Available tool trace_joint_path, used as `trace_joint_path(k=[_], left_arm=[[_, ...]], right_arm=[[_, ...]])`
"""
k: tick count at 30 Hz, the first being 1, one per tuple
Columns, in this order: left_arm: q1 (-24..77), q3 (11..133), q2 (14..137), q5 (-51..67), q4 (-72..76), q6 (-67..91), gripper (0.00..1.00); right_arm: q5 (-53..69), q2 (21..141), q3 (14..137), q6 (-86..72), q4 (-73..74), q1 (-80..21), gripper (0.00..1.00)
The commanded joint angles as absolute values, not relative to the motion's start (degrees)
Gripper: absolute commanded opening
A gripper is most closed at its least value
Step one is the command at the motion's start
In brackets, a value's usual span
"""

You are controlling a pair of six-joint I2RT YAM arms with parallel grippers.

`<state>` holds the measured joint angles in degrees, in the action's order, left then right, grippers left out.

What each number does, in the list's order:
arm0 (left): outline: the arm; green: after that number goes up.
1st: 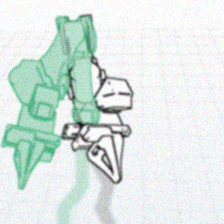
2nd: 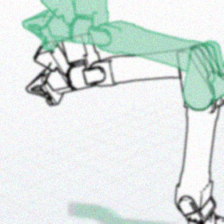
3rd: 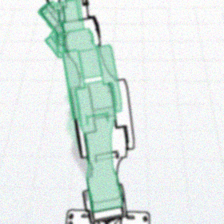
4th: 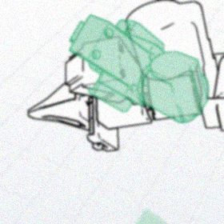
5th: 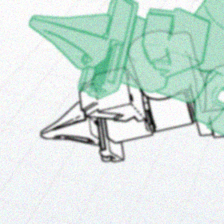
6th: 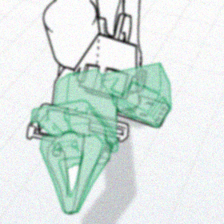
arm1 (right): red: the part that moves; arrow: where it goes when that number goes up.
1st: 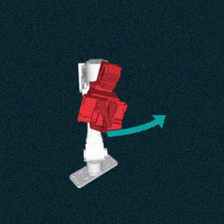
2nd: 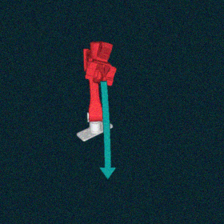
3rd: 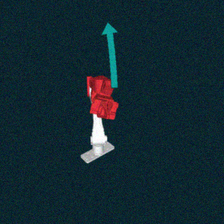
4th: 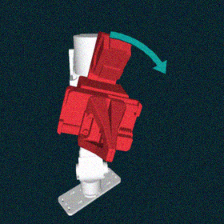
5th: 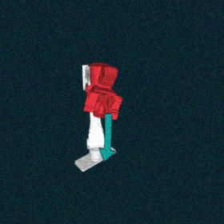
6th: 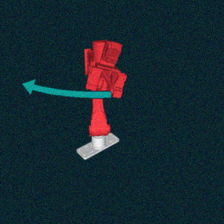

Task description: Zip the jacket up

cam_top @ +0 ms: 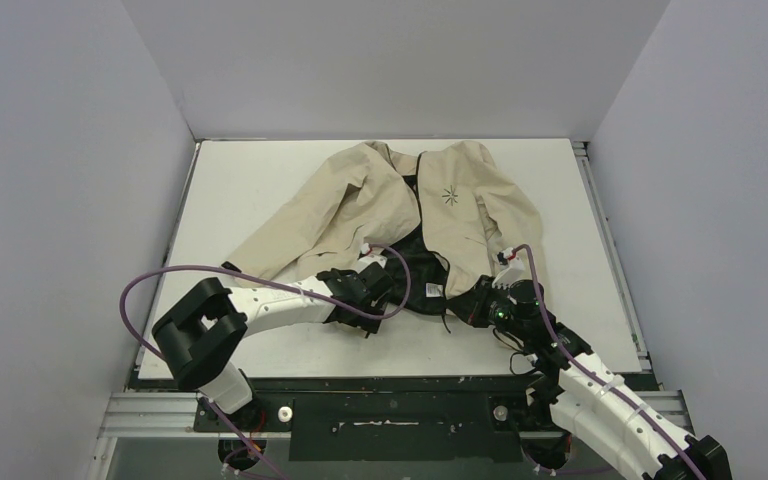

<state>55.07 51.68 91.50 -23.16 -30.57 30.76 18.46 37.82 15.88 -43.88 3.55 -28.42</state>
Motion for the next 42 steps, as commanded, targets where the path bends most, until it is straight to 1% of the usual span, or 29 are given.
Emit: trace_joint_path(k=[1,18,36,42], left_arm=[[55.2,51.1,89.9,-21.0,-29.1,30.7,0.87],[55.3,51.3,85.8,-20.3,-29.9,30.8,0.87],[55.3,48.4,90.6,-19.1,-27.0,31.2,0.86],[55.3,48.1,92.8,-19.4,-27.3,31.0,0.84]], right_arm=[[18.5,38.1,15.3,-44.1,0.5,-27.9,0.00],[18.6,38.6,15.1,-44.7,-1.8,-27.8,0.00],[18.5,37.9,14.9,-44.7,-1.2,-27.9,0.00],[18.3,37.4,14.6,-44.7,-0.9,-27.9,0.00]])
